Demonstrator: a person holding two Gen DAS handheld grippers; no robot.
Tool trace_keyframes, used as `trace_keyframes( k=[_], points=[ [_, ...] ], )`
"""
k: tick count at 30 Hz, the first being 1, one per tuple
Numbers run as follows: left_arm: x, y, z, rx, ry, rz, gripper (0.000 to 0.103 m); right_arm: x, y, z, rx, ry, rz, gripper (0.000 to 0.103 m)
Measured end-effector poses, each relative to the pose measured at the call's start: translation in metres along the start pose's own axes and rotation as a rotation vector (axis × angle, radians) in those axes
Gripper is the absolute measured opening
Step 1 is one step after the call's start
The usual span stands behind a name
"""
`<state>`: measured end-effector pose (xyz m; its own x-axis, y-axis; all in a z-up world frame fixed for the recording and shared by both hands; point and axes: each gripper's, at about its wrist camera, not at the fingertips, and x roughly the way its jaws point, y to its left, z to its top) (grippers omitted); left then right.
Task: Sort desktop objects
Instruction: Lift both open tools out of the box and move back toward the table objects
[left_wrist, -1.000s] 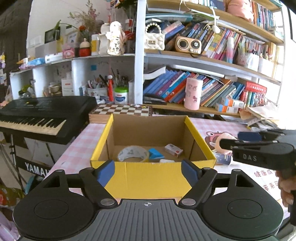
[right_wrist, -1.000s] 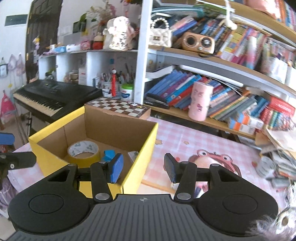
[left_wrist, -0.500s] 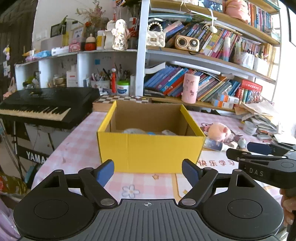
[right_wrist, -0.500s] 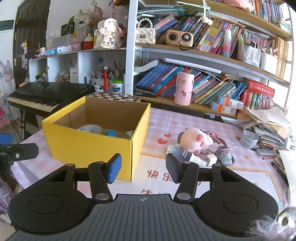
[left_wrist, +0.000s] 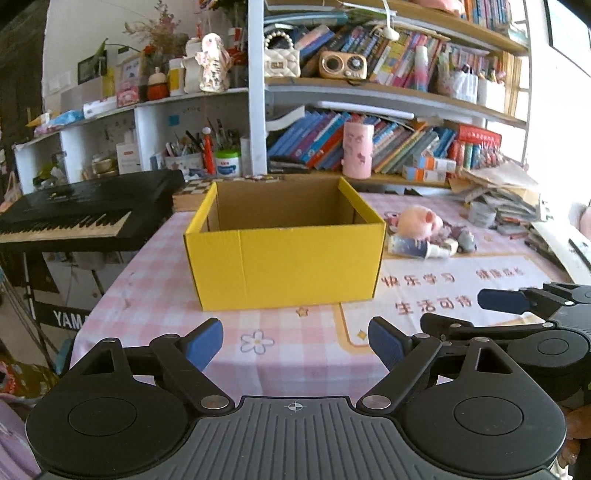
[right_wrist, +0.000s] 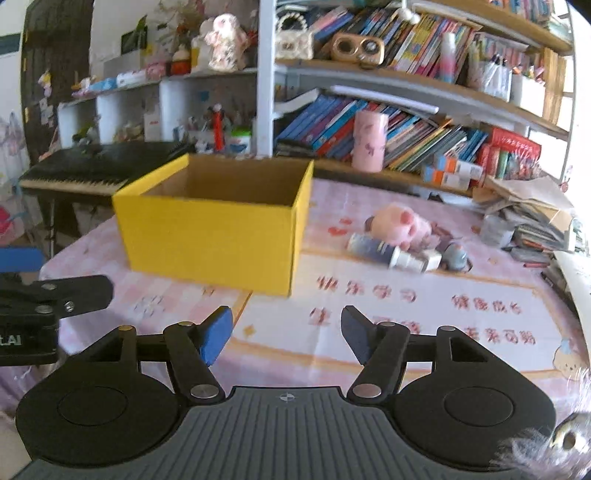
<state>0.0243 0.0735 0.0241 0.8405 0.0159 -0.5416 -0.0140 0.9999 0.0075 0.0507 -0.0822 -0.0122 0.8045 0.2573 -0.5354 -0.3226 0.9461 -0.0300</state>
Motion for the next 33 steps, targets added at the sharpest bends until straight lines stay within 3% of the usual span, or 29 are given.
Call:
trace_keyframes(
  k=[10, 33],
  points=[
    [0.003, -0.007, -0.005, 0.016, 0.034, -0.050, 0.091, -0.007, 0.006, -0.010, 0.003, 0.037, -0.018, 0.069],
    [0.031, -0.057, 0.005, 0.105, 0.045, -0.194, 0.091, -0.017, -0.042, -0.022, 0.080, 0.081, -0.176, 0.072]
  ],
)
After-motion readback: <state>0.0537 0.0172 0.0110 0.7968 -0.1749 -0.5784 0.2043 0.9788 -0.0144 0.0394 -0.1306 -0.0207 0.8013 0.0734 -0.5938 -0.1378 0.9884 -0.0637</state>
